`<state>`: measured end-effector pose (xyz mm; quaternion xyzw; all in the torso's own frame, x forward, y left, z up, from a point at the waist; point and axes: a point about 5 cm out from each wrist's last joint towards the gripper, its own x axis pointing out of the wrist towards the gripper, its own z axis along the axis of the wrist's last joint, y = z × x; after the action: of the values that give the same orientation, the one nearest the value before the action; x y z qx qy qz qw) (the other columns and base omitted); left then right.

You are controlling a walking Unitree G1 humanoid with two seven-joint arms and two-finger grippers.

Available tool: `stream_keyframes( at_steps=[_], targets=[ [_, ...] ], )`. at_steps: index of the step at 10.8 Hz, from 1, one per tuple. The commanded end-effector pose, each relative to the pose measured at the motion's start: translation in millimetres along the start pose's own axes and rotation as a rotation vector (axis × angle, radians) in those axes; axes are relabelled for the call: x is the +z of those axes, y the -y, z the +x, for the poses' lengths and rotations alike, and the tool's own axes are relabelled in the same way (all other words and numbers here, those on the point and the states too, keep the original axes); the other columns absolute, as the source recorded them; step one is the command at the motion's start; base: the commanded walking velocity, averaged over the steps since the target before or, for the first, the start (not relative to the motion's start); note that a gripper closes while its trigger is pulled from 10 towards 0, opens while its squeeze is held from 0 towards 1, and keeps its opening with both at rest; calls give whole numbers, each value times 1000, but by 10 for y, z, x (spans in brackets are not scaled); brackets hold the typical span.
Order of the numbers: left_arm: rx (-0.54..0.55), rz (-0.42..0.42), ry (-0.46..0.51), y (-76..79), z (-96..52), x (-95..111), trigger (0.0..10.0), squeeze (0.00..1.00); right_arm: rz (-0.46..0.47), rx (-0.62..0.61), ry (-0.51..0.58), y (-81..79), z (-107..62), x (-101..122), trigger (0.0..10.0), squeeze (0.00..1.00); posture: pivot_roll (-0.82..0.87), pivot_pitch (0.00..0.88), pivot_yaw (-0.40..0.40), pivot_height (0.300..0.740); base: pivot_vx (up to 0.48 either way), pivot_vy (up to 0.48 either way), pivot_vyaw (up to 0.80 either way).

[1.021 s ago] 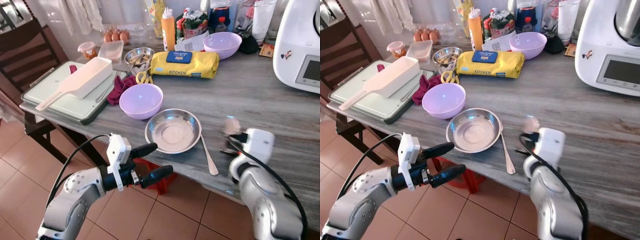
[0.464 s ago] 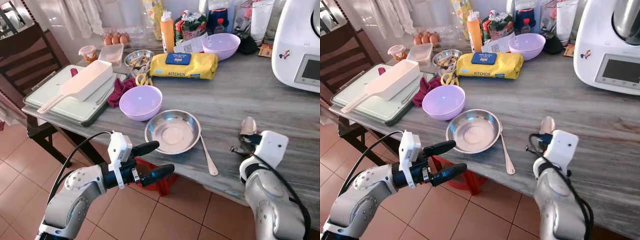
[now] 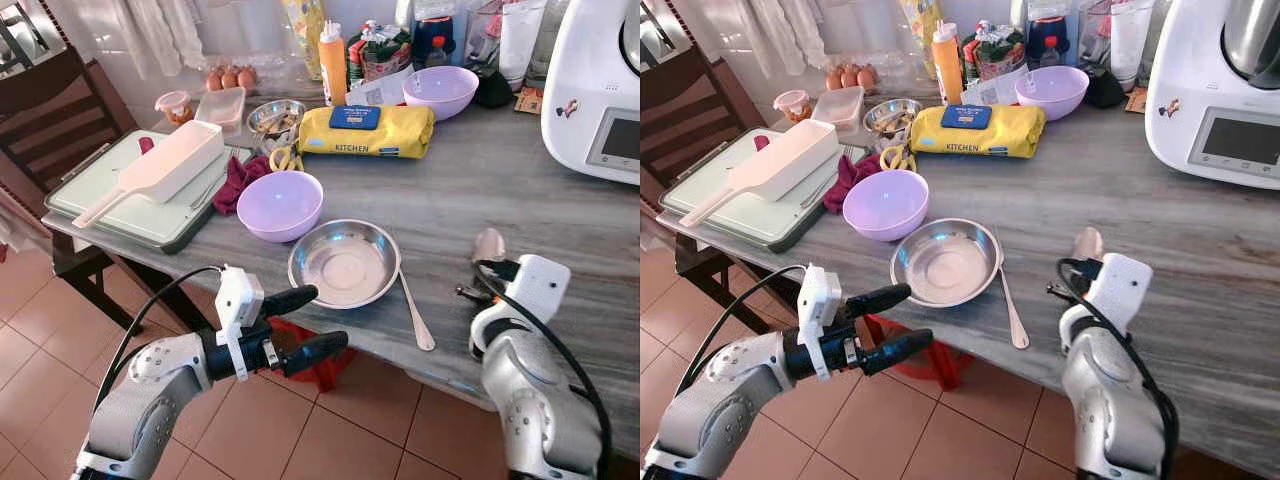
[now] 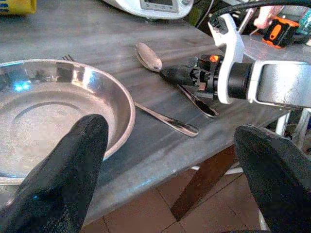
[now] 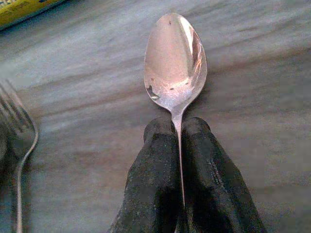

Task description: Setting the table

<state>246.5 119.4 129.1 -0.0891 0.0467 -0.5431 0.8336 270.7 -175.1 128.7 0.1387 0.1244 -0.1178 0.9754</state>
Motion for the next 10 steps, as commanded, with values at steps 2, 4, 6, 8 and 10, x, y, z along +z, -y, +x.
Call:
stream_keyframes(
  at_steps=[2, 4, 6, 8, 10],
  targets=[
    [6, 16, -4, 17, -15, 29, 10000, 0, 108, 75, -70, -290, -48, -156, 0, 0, -113, 105, 168, 740, 0, 0, 0],
    [7, 14, -4, 21, -8, 26, 10000, 0, 123, 73, -77, -282, -74, -162, 0, 0, -113, 106, 166, 740, 0, 0, 0],
    [6, 12, -4, 24, -7, 18, 10000, 0, 129, 72, -85, -248, -119, -167, 0, 0, -117, 108, 166, 740, 0, 0, 0],
    [5, 11, -4, 25, -4, 18, 10000, 0, 130, 67, -88, -218, -158, -166, 0, 0, -123, 108, 166, 740, 0, 0, 0],
    [-2, 9, -2, 32, 12, 19, 10000, 0, 112, 59, -92, -183, -186, -167, 10000, 1000, -128, 109, 165, 740, 0, 0, 0]
  ],
)
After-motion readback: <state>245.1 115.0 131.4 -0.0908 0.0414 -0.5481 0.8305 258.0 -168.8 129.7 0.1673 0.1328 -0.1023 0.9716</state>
